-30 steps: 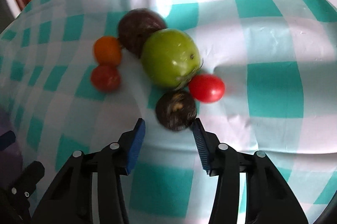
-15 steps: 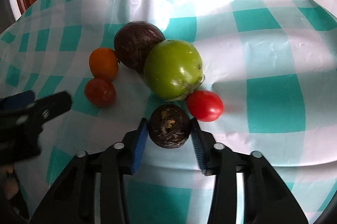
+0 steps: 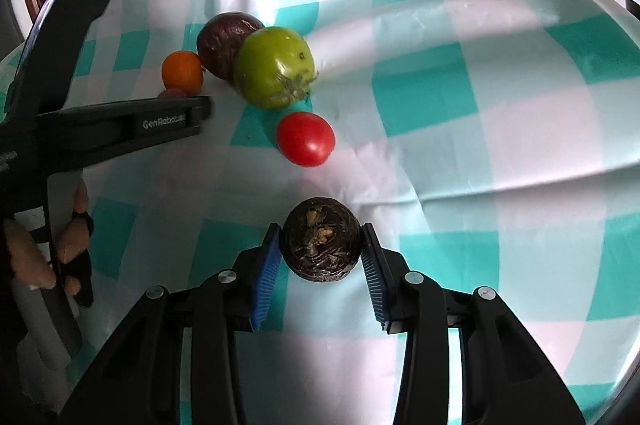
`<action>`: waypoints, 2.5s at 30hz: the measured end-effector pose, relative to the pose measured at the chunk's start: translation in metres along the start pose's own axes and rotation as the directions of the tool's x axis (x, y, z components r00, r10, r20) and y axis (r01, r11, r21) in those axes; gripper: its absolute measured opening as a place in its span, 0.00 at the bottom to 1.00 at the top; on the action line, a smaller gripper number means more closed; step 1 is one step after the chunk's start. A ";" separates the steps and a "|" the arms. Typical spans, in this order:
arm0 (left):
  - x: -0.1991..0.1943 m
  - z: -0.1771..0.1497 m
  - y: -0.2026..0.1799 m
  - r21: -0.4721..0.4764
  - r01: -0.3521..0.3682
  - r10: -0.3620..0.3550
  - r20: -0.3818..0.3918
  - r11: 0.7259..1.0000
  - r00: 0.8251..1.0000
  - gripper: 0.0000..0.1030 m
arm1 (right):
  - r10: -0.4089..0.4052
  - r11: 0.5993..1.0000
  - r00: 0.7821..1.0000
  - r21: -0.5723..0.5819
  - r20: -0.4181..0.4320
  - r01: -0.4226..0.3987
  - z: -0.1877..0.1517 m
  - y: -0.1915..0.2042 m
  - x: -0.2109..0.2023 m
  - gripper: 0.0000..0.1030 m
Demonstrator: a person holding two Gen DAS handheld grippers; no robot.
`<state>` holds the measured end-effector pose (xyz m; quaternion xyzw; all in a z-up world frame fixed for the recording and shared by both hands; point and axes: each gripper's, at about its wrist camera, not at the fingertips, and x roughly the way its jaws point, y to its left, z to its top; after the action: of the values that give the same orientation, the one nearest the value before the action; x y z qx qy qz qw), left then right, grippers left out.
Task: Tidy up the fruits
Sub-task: 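Grasp the red tomato with the left tool while the right tool grasps a dark fruit, then carry the red tomato and dark fruit into the white box with both tools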
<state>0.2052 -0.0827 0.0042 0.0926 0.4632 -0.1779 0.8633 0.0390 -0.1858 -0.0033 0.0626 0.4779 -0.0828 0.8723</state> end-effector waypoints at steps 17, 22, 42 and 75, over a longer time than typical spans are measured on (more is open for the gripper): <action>-0.087 -0.097 0.012 -0.033 -0.031 0.028 -0.100 0.999 0.995 0.38 | 0.077 0.980 0.992 -0.175 -0.103 -0.095 -0.053 -0.001 -0.041 0.38; -0.112 -0.141 0.002 -0.055 -0.034 0.026 -0.136 0.998 0.990 0.38 | 0.105 0.962 0.983 -0.234 -0.151 -0.139 -0.064 -0.003 -0.050 0.38; -0.218 -0.206 -0.039 -0.044 -0.083 0.080 -0.067 0.996 0.995 0.38 | 0.229 0.901 0.959 -0.338 -0.165 -0.273 -0.076 -0.005 -0.107 0.38; -0.321 -0.177 0.175 -0.251 -0.169 0.213 0.161 0.953 0.964 0.38 | 0.506 0.772 0.858 -0.400 -0.085 -0.494 0.035 0.209 -0.154 0.38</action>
<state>-0.0244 0.2067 0.1728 0.0174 0.3870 -0.0452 0.9208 0.0289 0.0251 0.1519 0.0027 0.4383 0.2528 0.8625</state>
